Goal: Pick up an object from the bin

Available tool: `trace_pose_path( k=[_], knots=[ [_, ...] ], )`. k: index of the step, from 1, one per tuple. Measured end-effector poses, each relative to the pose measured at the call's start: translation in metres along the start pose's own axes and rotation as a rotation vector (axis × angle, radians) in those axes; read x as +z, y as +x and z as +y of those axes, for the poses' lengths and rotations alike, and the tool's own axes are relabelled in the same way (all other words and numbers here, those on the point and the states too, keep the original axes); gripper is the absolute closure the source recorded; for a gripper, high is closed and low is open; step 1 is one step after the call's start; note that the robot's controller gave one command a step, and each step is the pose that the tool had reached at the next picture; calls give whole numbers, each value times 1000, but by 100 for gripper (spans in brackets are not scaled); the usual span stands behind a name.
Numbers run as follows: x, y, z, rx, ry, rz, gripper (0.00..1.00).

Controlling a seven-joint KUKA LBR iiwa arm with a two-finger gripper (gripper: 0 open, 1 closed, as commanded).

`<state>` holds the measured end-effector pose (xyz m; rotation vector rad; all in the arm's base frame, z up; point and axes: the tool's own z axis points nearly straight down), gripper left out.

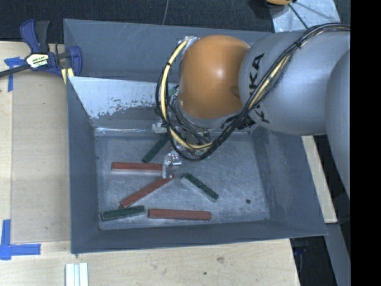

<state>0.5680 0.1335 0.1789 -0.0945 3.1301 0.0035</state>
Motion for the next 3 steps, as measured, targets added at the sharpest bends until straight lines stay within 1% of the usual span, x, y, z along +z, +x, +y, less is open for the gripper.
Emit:
trace_pose_path(
  k=[1, 2, 3],
  knots=[
    [100, 18, -15, -46, -1, -8, 100],
    [100, 18, -15, -46, -1, -8, 100],
    [-57, -13, 8, -75, 1, 4, 100]
  ],
)
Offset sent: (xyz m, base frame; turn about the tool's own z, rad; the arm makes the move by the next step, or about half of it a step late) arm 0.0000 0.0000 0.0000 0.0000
